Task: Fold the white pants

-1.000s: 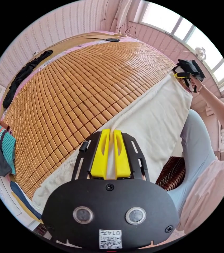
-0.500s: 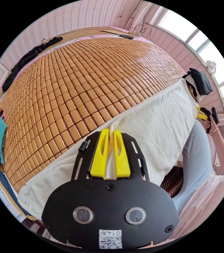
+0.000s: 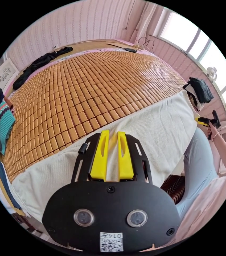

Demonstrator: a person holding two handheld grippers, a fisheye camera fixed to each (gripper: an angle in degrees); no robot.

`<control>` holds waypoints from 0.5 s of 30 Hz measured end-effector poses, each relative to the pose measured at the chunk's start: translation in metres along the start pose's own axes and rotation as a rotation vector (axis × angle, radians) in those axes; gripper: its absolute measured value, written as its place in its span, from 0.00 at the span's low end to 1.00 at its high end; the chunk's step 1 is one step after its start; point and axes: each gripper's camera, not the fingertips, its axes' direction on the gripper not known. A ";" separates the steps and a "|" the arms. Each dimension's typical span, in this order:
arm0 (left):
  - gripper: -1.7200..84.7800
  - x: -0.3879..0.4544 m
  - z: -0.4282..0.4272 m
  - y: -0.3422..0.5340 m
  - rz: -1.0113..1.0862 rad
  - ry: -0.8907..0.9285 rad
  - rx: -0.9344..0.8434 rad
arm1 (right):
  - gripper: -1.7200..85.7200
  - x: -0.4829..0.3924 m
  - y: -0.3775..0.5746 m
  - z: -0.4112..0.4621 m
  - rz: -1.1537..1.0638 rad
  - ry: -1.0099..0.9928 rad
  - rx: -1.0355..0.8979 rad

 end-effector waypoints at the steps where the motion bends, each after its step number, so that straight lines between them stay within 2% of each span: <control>1: 0.10 -0.018 -0.018 0.020 -0.065 -0.006 0.033 | 0.09 -0.002 -0.003 0.001 0.007 -0.008 -0.012; 2: 0.10 -0.028 -0.027 0.031 -0.103 -0.031 0.044 | 0.09 -0.004 -0.006 0.004 0.012 -0.005 -0.021; 7: 0.11 -0.141 -0.104 0.145 -0.464 -0.391 0.050 | 0.09 -0.025 -0.014 0.022 0.032 0.069 -0.031; 10: 0.13 -0.191 -0.133 0.197 -0.593 -0.432 0.071 | 0.10 -0.038 -0.016 0.027 0.034 0.121 -0.023; 15: 0.20 -0.236 -0.132 0.218 -0.578 -0.454 0.038 | 0.12 -0.070 -0.020 0.019 0.020 0.248 0.038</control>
